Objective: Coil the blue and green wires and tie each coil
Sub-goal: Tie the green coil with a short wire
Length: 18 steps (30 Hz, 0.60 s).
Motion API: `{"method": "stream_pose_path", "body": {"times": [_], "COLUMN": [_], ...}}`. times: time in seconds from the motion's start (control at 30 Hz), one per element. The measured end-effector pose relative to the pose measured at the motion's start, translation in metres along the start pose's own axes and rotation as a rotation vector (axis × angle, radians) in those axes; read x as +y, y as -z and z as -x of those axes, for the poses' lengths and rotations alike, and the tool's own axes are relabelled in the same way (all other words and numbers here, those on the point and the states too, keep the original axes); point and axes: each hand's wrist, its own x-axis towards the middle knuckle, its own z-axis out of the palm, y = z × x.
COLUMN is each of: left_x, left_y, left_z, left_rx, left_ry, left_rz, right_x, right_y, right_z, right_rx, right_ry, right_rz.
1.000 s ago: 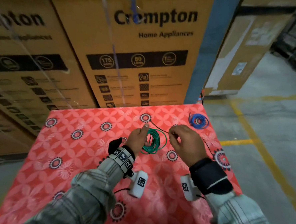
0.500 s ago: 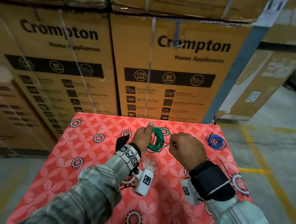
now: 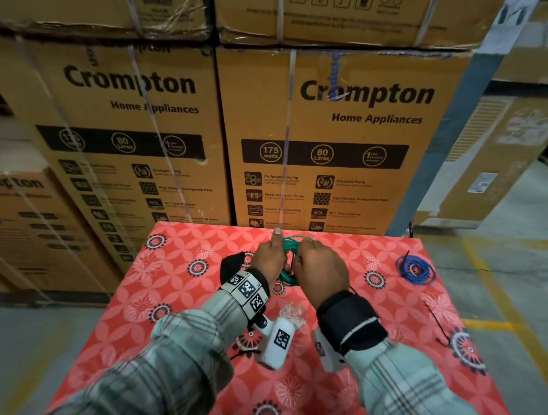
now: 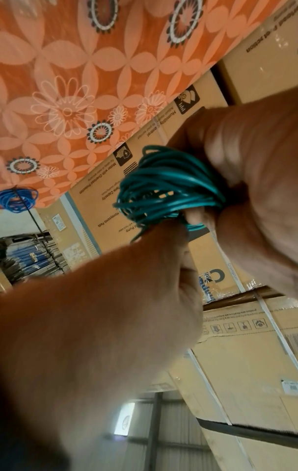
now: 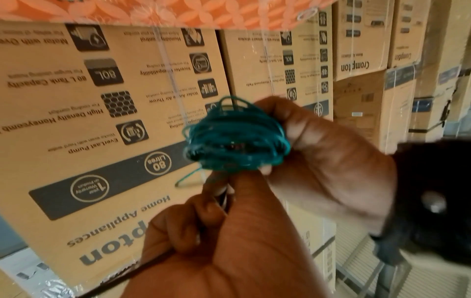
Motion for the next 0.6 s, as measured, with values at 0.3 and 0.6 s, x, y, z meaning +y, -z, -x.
{"method": "stream_pose_path", "body": {"times": [0.3, 0.6], "left_x": [0.002, -0.003], "left_y": [-0.004, 0.0], "left_z": [0.007, 0.007], "left_rx": [0.019, -0.029], "left_ry": [0.067, 0.0], "left_rz": [-0.096, 0.042], "right_x": [0.014, 0.028], "right_y": [-0.02, -0.025], "right_z": [0.011, 0.01], "right_rx": [0.055, 0.044], "right_ry": [0.016, 0.083], "right_rz": [-0.047, -0.251]}}
